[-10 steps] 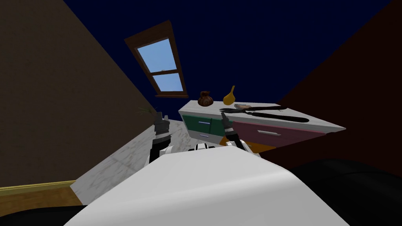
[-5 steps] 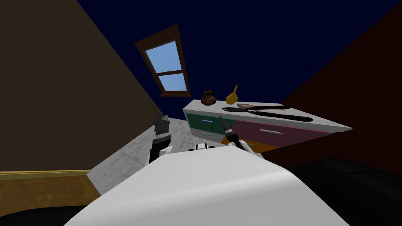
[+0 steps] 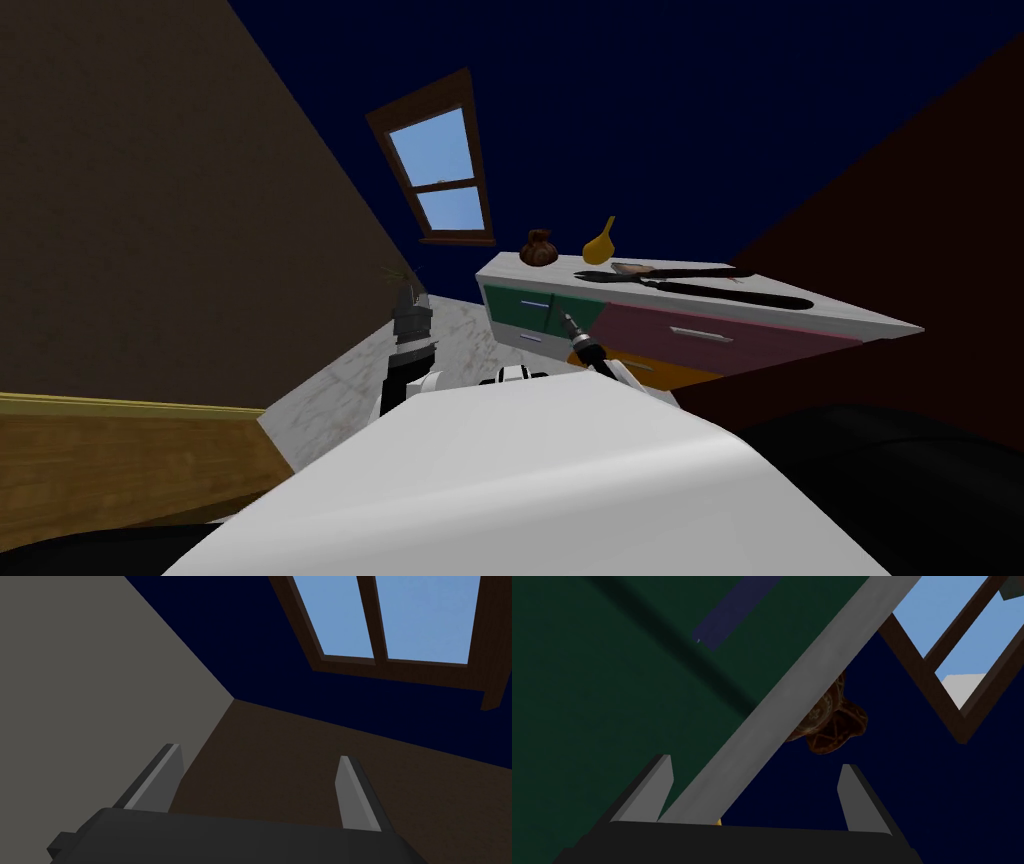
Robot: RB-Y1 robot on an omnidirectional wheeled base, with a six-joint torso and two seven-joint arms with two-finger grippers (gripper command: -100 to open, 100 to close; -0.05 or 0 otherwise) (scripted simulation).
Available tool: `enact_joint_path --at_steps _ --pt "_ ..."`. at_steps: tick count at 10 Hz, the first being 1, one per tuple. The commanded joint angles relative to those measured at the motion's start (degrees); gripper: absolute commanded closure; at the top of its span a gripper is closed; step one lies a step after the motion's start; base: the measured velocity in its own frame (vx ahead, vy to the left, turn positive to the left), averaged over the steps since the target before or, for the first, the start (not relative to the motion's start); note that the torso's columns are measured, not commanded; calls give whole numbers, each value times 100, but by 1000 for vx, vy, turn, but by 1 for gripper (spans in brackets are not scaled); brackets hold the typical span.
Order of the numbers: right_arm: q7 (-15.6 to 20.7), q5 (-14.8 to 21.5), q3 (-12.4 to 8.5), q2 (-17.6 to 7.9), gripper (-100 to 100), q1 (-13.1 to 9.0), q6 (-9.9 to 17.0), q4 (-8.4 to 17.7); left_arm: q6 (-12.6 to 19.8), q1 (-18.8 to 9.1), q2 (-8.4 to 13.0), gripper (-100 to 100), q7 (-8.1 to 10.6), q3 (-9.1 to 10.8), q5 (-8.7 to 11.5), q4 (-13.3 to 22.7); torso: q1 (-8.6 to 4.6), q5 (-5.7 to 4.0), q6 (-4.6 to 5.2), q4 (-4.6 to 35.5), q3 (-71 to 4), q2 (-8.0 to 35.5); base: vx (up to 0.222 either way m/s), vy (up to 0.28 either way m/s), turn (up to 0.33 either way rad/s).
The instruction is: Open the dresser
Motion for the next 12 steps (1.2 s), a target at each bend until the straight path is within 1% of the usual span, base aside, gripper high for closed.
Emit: enact_joint_path --at_steps 1,2,3,4,5,6,7,8,9,10,11,12 --pt "103 379 -10 -150 -100 -22 422 336 0 1 0 0 0 0 0 0 -6 -1 1 -2 -4 -9 -64 83 91" --pt "103 406 -10 -150 -100 -22 481 336 0 0 0 0 0 0 0 0 -9 -3 -1 -2 -4 -7 -55 66 66" --pt "171 625 -3 -258 -100 -23 712 515 0 1 0 0 0 1 0 0 -16 -3 2 -1 -4 -7 -62 76 139" --pt "171 678 -3 -258 -100 -23 785 515 0 0 0 0 0 0 0 0 -9 -3 0 -1 -1 -2 -52 68 44" --pt "239 894 6 -368 -100 -28 1026 697 0 1 0 0 0 1 0 0 -10 -2 2 -1 -2 -5 -73 92 121" --pt "239 951 6 -368 -100 -28 1090 697 0 0 0 0 0 0 0 0 -2 -1 -2 0 0 0 -50 86 63" --pt "307 1170 17 -481 -100 -36 1327 883 0 1 0 0 0 0 0 0 -7 -1 3 -1 -3 -6 -34 101 118" --pt "307 1223 17 -481 -100 -36 1395 883 0 1 0 0 0 0 0 0 -4 -1 0 -2 -5 -9 -30 77 61" --pt "373 1452 30 -595 -100 -49 1621 1065 0 1 0 0 0 1 0 0 -13 -3 1 -3 -6 -11 -54 90 143" --pt "373 1493 30 -595 -100 -49 1697 1072 0 0 0 0 0 0 0 0 -10 -3 -1 -1 -1 -1 -48 72 64" --pt "438 1690 47 -710 -100 -68 1897 1265 0 1 1 0 0 1 0 0 -15 -3 2 0 0 -1 -42 82 149" --pt "438 1757 47 -710 -100 -68 1996 1265 0 0 0 0 0 0 0 0 -7 -3 0 -1 -1 -2 -36 71 91"
